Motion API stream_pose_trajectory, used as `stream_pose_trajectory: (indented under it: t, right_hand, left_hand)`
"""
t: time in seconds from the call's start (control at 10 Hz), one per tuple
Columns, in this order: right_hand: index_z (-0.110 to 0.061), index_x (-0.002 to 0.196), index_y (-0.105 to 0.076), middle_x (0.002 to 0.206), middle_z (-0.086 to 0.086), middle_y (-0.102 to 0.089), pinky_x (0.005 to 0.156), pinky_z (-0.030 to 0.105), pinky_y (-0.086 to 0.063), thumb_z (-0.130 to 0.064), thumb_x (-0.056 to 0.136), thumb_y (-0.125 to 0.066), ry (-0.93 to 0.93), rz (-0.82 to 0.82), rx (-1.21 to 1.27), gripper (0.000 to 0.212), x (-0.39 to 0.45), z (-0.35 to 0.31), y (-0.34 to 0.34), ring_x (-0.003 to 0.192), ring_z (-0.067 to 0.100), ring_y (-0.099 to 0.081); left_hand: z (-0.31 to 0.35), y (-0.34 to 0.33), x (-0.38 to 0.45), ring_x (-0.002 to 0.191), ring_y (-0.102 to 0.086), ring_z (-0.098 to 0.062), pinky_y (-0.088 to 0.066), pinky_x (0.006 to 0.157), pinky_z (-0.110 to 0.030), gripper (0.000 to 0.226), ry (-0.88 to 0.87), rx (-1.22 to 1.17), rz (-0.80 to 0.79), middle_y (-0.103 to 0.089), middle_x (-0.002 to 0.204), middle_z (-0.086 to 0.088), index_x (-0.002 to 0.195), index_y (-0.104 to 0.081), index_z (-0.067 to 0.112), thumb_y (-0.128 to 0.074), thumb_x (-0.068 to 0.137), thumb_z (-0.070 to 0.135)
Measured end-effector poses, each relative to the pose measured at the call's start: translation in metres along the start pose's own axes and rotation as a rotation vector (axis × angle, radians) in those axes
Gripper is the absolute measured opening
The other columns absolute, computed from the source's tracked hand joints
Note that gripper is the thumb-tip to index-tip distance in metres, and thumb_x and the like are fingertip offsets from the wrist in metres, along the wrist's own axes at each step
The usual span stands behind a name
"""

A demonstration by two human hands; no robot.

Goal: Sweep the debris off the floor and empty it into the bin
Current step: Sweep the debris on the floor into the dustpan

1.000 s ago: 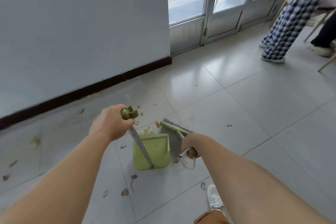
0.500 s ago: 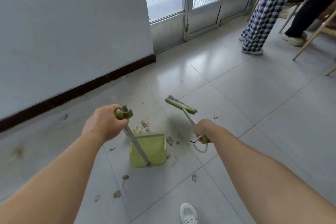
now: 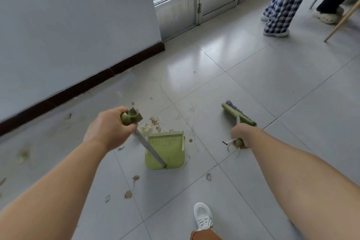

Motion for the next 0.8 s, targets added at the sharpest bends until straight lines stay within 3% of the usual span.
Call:
stream_pose_trajectory:
  t: [0.1,0.2,0.3,0.4,0.5,0.6,0.8]
  right_hand:
    - [-0.004,0.071,-0.040,0.070,0.009,-0.044,0.062,0.022,-0.040,-0.003,0.098,-0.034,-0.054,-0.101,0.095,0.027,-0.009,0.002,-0.048,0.068,0.021,-0.048]
    - [0.006,0.101,-0.042,0.068,0.010,-0.047,0.059,0.020,-0.044,-0.009,0.099,-0.030,-0.138,-0.138,0.238,0.019,-0.030,-0.009,-0.095,0.058,0.015,-0.048]
    - [-0.005,0.111,-0.043,0.072,0.004,-0.043,0.050,0.019,-0.045,-0.004,0.097,-0.036,-0.015,-0.169,0.256,0.015,-0.065,-0.045,-0.148,0.059,0.012,-0.044]
    - [-0.013,0.103,-0.039,0.075,0.000,-0.039,0.053,0.022,-0.045,-0.003,0.096,-0.041,0.075,-0.213,0.338,0.013,-0.111,-0.078,-0.209,0.062,0.010,-0.042]
    - [-0.015,0.079,-0.041,0.073,-0.001,-0.037,0.057,0.026,-0.042,-0.003,0.098,-0.037,0.106,-0.200,0.344,0.023,-0.163,-0.106,-0.243,0.061,0.010,-0.039]
    - [-0.017,0.066,-0.030,0.072,-0.001,-0.035,0.054,0.023,-0.041,-0.003,0.098,-0.036,0.170,-0.172,0.294,0.036,-0.192,-0.121,-0.263,0.060,0.009,-0.037]
    - [-0.015,0.068,-0.038,0.072,0.001,-0.041,0.062,0.025,-0.042,-0.005,0.096,-0.044,0.149,-0.121,0.428,0.030,-0.222,-0.106,-0.280,0.062,0.013,-0.042]
  left_hand:
    - [-0.014,0.007,-0.011,0.065,-0.064,-0.020,-0.058,0.065,-0.038,0.010,0.013,0.005,0.012,-0.067,0.072,0.007,0.079,-0.066,0.034,-0.075,0.079,0.030]
    - [-0.035,0.018,-0.026,0.066,-0.064,-0.020,-0.059,0.066,-0.039,0.011,0.023,0.013,0.023,-0.067,0.072,0.006,0.077,-0.064,0.035,-0.075,0.079,0.030]
    - [-0.067,0.033,-0.047,0.067,-0.065,-0.021,-0.059,0.068,-0.041,0.010,0.040,0.008,0.037,-0.067,0.072,0.005,0.078,-0.064,0.033,-0.074,0.079,0.032]
    - [-0.101,0.047,-0.072,0.068,-0.065,-0.021,-0.059,0.068,-0.040,0.009,0.034,0.012,0.049,-0.067,0.073,0.005,0.080,-0.065,0.033,-0.073,0.080,0.032]
    - [-0.130,0.059,-0.096,0.068,-0.064,-0.020,-0.058,0.067,-0.037,0.008,0.001,0.032,0.052,-0.066,0.073,0.006,0.081,-0.064,0.033,-0.072,0.081,0.032]
    - [-0.151,0.068,-0.118,0.067,-0.063,-0.018,-0.056,0.063,-0.034,0.006,-0.034,0.043,0.038,-0.066,0.073,0.006,0.082,-0.064,0.031,-0.070,0.083,0.032]
    - [-0.181,0.084,-0.144,0.066,-0.066,-0.019,-0.059,0.064,-0.037,0.006,-0.090,0.027,0.019,-0.067,0.073,0.006,0.081,-0.064,0.032,-0.070,0.083,0.032]
Point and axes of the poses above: each hand's wrist, its own x-axis towards the middle knuckle, its own y-axis out of the back of the hand, z = x × y, the point moved 8 cm from there along x, towards the middle knuckle
